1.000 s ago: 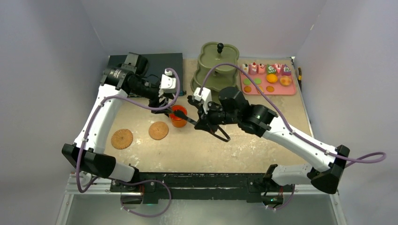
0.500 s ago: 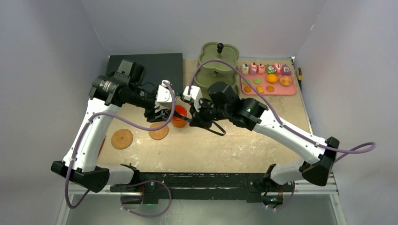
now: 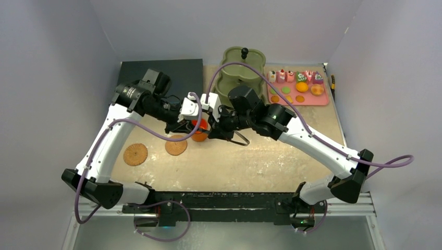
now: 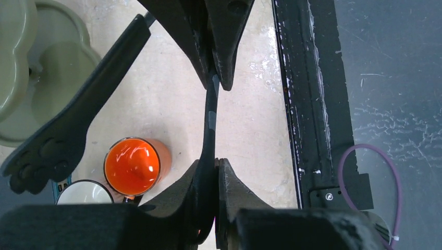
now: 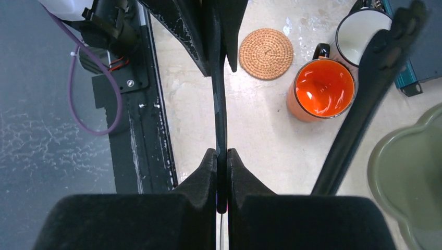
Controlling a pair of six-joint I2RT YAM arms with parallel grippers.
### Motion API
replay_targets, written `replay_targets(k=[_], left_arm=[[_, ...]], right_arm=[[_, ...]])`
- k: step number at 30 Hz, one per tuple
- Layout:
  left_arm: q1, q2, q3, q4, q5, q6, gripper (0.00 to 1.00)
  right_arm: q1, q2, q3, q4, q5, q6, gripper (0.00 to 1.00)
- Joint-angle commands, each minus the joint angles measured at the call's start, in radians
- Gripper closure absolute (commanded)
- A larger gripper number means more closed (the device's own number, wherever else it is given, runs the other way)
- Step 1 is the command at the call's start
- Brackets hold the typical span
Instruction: Serve the afternoon tea
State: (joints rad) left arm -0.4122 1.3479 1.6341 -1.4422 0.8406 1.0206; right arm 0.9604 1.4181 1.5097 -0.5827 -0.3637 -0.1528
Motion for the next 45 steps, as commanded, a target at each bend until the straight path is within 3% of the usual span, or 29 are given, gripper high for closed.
replay_targets(k=[1, 3, 5, 7, 10, 15, 20, 25, 28, 35, 39, 45], left_arm=[[-0.014, 0.019, 0.055, 0.008, 0.023, 0.003, 1.00], [-0.015, 0.017, 0.049, 0.007, 0.034, 0.003, 1.00], [-0.015, 0.013, 0.035, 0.007, 0.046, -0.002, 1.00], [-0.014, 0.006, 0.007, 0.008, 0.058, -0.009, 1.00], [-0.014, -0.007, -0.065, 0.008, 0.084, -0.032, 1.00], [-0.012, -0.013, -0.105, 0.018, 0.104, -0.075, 1.00], [-0.008, -0.041, -0.138, 0.116, 0.111, -0.198, 1.00], [-0.007, -0.071, -0.132, 0.260, 0.064, -0.343, 1.00], [-0.007, -0.085, -0.124, 0.322, 0.061, -0.412, 1.00], [-0.007, -0.104, -0.121, 0.406, 0.034, -0.536, 1.00], [-0.007, -0.123, -0.134, 0.409, 0.000, -0.539, 1.00], [-0.006, -0.117, -0.138, 0.413, -0.018, -0.537, 1.00]], right_arm=[[0.008, 0.003, 0.049, 0.011, -0.064, -0.024, 1.00], [0.008, 0.000, 0.050, 0.026, -0.064, -0.011, 0.99], [0.008, -0.008, 0.052, 0.044, -0.068, 0.008, 0.83], [0.006, -0.030, 0.054, 0.069, -0.027, 0.022, 0.58], [-0.017, -0.088, 0.038, 0.157, 0.100, 0.064, 0.35], [-0.238, -0.173, 0.008, 0.288, 0.196, 0.188, 0.19], [-0.460, -0.186, -0.023, 0.316, 0.336, 0.280, 0.20], [-0.683, -0.163, -0.171, 0.389, 0.382, 0.361, 0.41], [-0.765, -0.105, -0.258, 0.452, 0.427, 0.384, 0.46], [-0.807, 0.154, -0.247, 0.532, 0.417, 0.456, 0.48], [-0.806, 0.176, -0.257, 0.630, 0.342, 0.448, 0.42], [-0.804, 0.240, -0.235, 0.609, 0.314, 0.461, 0.46]])
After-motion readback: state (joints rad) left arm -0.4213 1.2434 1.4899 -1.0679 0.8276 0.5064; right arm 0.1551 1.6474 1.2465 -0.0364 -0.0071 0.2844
